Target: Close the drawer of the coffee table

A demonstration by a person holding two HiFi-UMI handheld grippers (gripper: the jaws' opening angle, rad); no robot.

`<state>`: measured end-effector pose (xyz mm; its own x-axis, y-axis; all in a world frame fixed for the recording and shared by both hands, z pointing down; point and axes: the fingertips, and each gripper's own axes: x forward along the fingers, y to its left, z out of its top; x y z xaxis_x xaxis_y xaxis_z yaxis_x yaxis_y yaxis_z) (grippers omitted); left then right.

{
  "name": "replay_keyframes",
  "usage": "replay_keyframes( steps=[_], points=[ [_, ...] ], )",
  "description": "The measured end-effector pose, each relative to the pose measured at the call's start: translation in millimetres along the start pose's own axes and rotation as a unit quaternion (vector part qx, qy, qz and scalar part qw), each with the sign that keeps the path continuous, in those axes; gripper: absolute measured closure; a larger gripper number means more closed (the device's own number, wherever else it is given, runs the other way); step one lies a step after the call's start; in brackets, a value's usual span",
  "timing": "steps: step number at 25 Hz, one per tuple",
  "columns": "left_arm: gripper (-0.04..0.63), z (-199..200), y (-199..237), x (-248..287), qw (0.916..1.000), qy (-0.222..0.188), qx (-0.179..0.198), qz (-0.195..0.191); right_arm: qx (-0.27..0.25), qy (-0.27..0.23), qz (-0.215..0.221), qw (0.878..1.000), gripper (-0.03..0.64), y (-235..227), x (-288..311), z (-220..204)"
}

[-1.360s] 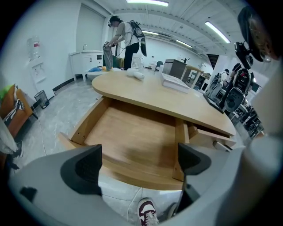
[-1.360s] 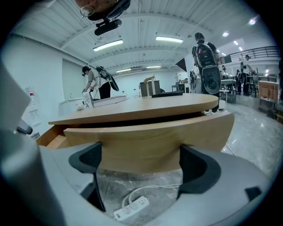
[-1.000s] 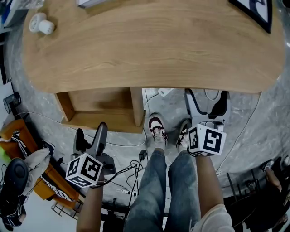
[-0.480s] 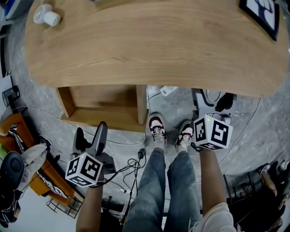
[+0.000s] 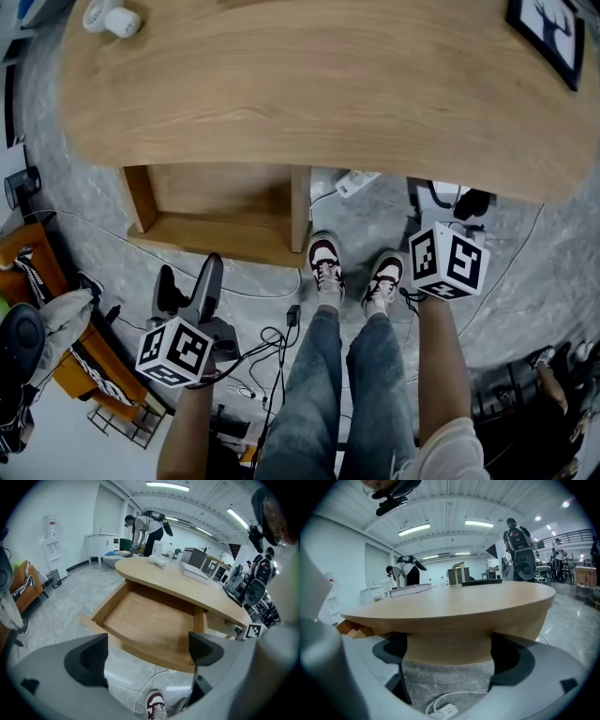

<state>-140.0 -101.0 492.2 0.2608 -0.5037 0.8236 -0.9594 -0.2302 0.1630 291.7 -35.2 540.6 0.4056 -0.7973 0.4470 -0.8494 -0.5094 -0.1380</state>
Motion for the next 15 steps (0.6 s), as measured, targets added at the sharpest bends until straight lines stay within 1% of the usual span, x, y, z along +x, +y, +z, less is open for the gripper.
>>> replay_keyframes(
  steps=[5,7,9,13,14,15],
  points=[
    [0.058,-3.4,0.7,-5.8,0.9999,-0.010,-0.009,0.000,-0.002,0.004,0.002,1.000,0.063,-1.3,-1.0,-2.2],
    [0.058,-5.5,0.7,-8.8,0.9999,-0.011,-0.007,-0.002,-0.007,0.006,-0.004,1.000,0.094,-6.0,-3.9,-2.2],
    [0.058,-6.5,2.4,-13.9,0.9999,-0.014,-0.005,-0.004,-0.010,0.003,-0.013,1.000,0.106,-12.7,-9.0,1.1],
    [0.058,-6.2,9.3,-25.2,0.9995,-0.027,-0.013,0.001,0.003,0.008,-0.017,1.000,0.163,-18.4,-21.7,2.0],
    [0.058,-7.0,10.2,-28.3,0.9994,-0.030,-0.015,0.001,0.003,0.012,-0.021,1.000,0.185,-18.7,-27.5,1.1],
    [0.058,-8.1,10.3,-31.4,0.9993,-0.033,-0.018,0.001,-0.001,0.013,-0.031,0.999,0.233,-20.1,-34.9,1.2]
  ],
)
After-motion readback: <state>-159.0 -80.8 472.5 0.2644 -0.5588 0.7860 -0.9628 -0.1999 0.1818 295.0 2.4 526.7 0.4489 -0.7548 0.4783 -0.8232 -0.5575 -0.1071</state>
